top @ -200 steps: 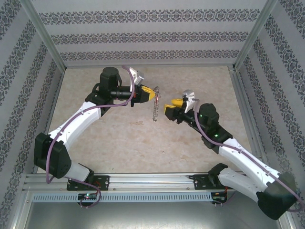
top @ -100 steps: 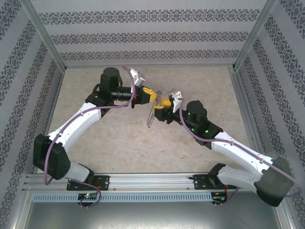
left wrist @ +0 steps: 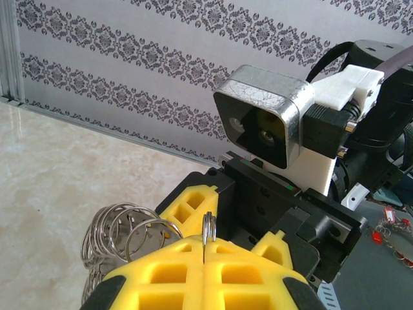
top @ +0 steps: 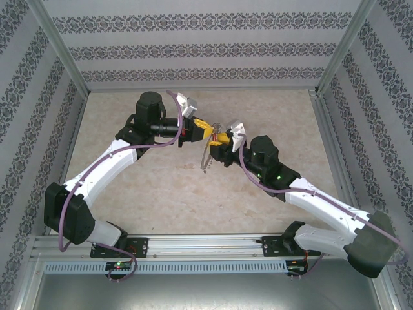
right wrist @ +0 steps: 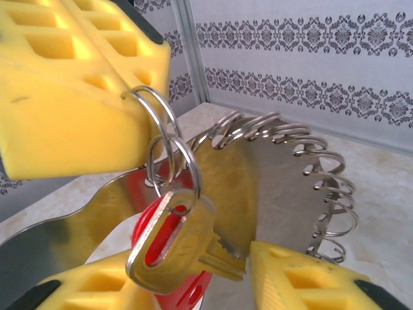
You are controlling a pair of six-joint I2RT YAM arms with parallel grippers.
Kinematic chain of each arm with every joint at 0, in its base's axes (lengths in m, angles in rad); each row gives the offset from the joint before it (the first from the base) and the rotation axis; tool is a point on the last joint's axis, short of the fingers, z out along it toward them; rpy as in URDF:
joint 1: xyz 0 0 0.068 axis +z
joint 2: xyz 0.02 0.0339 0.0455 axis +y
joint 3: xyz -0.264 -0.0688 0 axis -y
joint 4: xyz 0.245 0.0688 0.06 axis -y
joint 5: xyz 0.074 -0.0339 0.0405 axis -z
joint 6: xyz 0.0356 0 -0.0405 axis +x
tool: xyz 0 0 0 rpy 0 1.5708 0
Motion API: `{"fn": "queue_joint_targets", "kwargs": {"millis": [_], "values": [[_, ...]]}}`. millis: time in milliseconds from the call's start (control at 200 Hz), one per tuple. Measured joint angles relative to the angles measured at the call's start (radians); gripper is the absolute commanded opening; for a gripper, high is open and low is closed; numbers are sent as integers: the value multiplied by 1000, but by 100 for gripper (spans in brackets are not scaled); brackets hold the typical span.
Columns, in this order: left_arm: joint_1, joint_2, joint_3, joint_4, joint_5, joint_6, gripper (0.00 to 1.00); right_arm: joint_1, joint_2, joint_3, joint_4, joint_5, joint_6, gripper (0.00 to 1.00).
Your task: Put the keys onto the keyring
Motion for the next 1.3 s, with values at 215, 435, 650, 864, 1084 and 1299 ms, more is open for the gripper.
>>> {"fn": "queue_joint_targets", "kwargs": {"millis": [215, 435, 650, 864, 1084, 1299], "values": [[-1, 0, 0, -2, -1, 3, 0, 0, -7, 2, -8, 8, -10, 38], [-1, 0, 0, -6, -3, 3, 0, 0, -11, 14, -14, 16, -16, 36], [-1, 0, -3, -6, -5, 3, 0, 0, -16, 15, -29, 10, -27, 7], [-1, 0, -5, -6, -23, 3, 0, 0, -17, 15, -44, -11, -38, 0], [-1, 0, -13, -5, -34, 2, 0, 6, -16, 15, -56, -39, -37, 0], [-1, -4, -26, -5, -37, -1, 0, 21, 9, 19, -64, -69, -37, 0]]}}
